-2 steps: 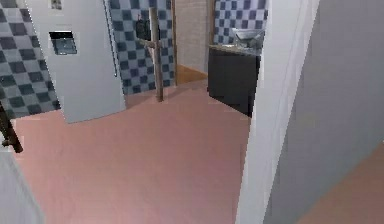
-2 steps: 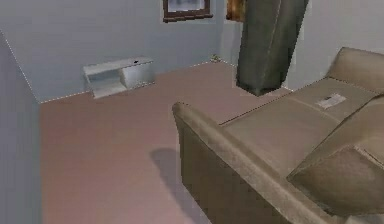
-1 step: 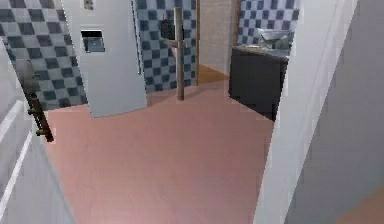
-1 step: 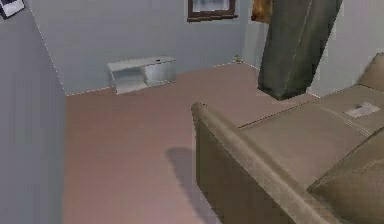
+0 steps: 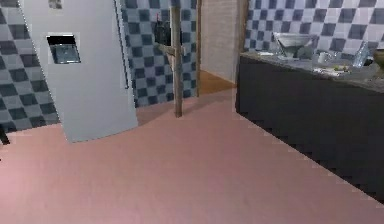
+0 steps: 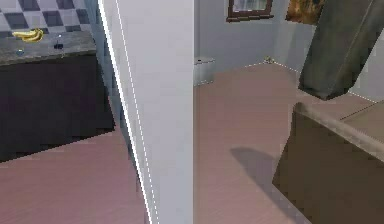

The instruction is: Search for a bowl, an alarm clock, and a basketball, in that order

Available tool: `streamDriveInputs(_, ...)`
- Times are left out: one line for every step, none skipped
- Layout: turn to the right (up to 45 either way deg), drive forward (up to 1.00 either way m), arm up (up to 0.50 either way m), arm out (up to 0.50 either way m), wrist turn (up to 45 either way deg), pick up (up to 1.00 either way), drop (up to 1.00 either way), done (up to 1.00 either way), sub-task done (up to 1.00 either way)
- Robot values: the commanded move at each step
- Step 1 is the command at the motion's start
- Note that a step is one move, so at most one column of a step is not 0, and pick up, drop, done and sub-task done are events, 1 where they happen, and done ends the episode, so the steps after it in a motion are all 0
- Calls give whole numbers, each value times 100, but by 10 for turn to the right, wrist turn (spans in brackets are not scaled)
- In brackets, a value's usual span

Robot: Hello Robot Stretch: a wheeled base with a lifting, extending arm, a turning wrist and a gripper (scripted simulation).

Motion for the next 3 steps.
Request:
streamDriveInputs(60, 0, 0, 0, 0, 0, 0, 0, 0)
streamDriveInputs(0, 100, 0, 0, 0, 0, 0, 0, 0)
streamDriveInputs(0, 100, 0, 0, 0, 0, 0, 0, 0)
